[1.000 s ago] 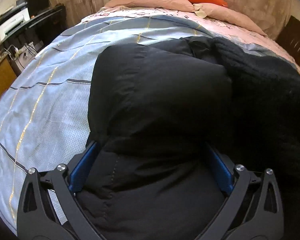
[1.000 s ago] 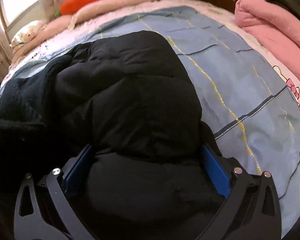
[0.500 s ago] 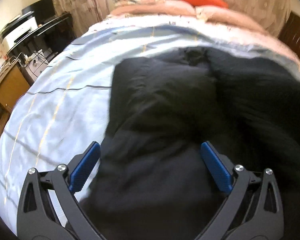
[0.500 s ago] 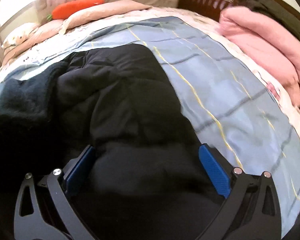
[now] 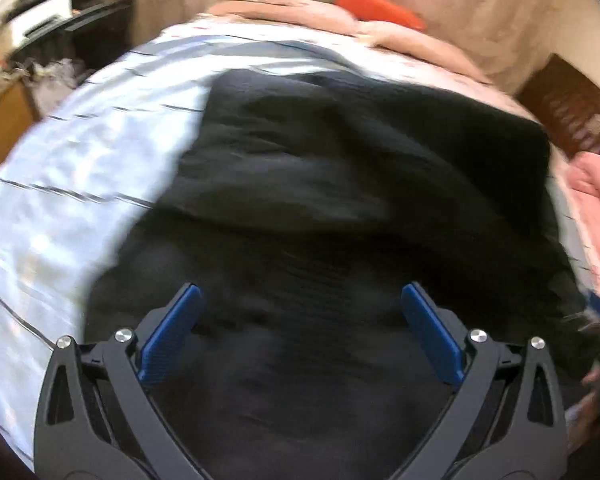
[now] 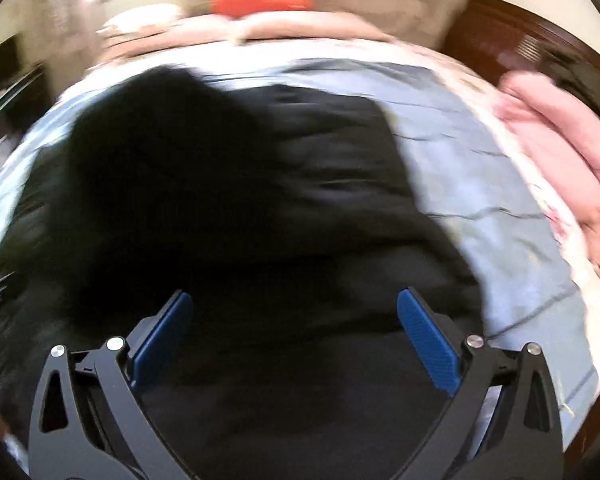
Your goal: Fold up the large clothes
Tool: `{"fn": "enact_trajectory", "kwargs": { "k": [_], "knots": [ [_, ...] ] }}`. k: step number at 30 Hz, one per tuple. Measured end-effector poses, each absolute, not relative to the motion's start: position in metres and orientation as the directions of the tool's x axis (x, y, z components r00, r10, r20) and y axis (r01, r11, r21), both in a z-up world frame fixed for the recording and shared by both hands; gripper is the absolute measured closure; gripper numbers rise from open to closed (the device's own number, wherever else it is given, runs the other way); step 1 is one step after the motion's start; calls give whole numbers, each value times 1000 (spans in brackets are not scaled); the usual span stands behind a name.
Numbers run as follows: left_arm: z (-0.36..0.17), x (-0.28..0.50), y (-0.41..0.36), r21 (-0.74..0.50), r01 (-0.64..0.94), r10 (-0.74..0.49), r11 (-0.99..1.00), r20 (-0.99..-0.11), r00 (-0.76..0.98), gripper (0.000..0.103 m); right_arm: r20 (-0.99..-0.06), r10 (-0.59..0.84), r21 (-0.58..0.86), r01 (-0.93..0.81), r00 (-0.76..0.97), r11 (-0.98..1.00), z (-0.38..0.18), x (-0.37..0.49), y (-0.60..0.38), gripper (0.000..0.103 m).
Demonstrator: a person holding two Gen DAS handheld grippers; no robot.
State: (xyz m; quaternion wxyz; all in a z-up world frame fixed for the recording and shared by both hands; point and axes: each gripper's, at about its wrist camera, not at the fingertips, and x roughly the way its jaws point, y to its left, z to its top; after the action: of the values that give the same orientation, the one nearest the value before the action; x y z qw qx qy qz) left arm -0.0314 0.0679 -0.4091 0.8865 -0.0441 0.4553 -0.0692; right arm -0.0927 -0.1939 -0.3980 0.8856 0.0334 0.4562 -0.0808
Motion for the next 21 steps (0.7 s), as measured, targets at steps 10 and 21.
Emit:
{"fn": "enact_trajectory", "kwargs": {
  "k": [10, 21],
  "knots": [
    [-459, -43, 79, 77, 161, -33, 984, -807, 589, 2, -842, -72, -21, 101, 535, 995, -453, -125, -233, 1],
    [-462, -35, 195, 59, -1, 50, 998, -842, 537, 2, -876, -216, -23, 409, 432, 912, -460, -151, -341, 1]
  ]
}}
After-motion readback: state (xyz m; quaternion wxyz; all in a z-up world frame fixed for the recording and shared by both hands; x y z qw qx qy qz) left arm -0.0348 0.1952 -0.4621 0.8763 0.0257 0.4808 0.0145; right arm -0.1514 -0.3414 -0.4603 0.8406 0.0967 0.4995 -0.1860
